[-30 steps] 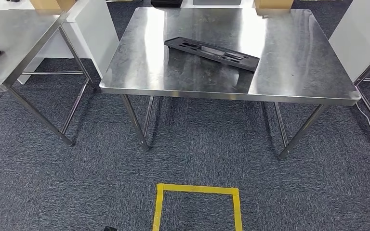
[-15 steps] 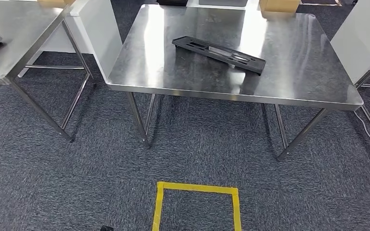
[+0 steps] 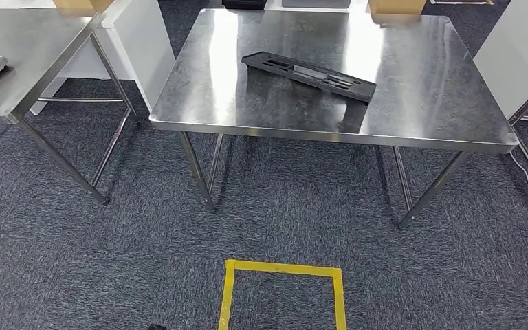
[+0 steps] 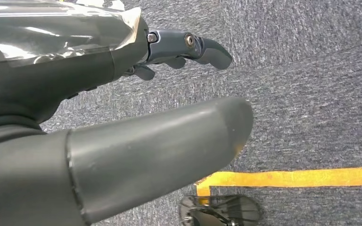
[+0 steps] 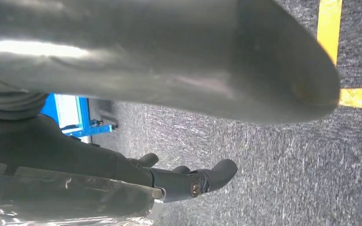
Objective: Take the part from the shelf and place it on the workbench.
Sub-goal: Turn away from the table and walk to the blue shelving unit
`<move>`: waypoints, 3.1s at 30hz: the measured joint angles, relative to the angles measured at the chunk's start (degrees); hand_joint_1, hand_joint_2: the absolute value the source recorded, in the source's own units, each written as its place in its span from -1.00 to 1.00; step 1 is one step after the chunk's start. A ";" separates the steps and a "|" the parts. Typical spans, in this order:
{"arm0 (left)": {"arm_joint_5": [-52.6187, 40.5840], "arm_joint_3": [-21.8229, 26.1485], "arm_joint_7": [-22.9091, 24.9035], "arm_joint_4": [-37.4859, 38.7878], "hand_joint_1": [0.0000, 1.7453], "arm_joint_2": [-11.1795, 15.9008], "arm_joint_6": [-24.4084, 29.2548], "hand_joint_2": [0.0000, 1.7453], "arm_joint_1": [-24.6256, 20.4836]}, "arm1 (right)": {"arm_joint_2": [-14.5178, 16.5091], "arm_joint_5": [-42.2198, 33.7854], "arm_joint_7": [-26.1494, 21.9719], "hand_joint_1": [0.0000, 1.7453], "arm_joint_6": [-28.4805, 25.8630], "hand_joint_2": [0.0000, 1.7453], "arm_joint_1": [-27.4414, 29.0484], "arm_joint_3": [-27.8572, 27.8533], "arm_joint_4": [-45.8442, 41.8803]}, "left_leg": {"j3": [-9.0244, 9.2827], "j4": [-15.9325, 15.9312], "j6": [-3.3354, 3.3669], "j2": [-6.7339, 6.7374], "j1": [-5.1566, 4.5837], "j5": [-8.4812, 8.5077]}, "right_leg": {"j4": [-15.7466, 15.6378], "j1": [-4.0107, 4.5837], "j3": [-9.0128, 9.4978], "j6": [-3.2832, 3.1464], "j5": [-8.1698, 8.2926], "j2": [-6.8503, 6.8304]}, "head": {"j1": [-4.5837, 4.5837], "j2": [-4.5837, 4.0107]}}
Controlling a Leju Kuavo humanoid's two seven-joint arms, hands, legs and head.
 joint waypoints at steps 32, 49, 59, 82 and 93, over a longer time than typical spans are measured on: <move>0.05 0.86 -0.31 0.00 -1.00 -0.07 -0.43 -1.00 -0.13 | 0.10 -0.39 -0.18 -1.00 0.54 -1.00 0.00 -0.01 0.00 | -2.45 5.33 -0.55 0.01 0.42 -2.89 | -0.18 0.46 -0.73 -0.75 0.75 -0.10 | -0.17 0.00; -0.05 1.05 -0.19 0.00 -1.00 -0.26 -0.64 -1.00 -0.46 | 0.25 -0.65 -0.20 -1.00 0.51 -1.00 0.01 -0.02 0.00 | 3.83 -11.08 2.77 0.56 0.04 7.29 | 16.43 0.85 -7.86 1.28 -7.14 -0.02 | 0.35 0.00; -0.15 1.09 -0.18 0.00 -1.00 -0.32 -0.75 -1.00 -0.44 | 0.23 -0.71 -0.23 -1.00 0.43 -1.00 -0.31 -0.02 0.02 | 0.14 -7.25 0.10 0.17 -0.03 6.76 | -1.40 0.33 3.06 -0.03 -2.34 0.27 | 0.01 0.00; -0.42 1.32 0.11 0.01 -1.00 -0.47 -0.83 -1.00 -0.91 | 0.05 -0.57 -0.03 -1.00 0.71 -1.00 -0.31 0.00 0.09 | 1.49 -10.51 1.92 0.94 0.47 8.77 | 9.33 -0.14 -1.75 3.59 -3.96 0.04 | 0.43 0.00; -0.63 1.32 0.27 0.01 -1.00 -0.34 -0.85 -1.00 -0.75 | 0.22 -0.81 0.14 -1.00 0.70 -1.00 -0.32 0.00 0.11 | -5.44 4.80 -0.88 0.39 1.01 -1.14 | 0.80 0.38 -0.39 -0.70 -0.77 -0.09 | -0.43 0.00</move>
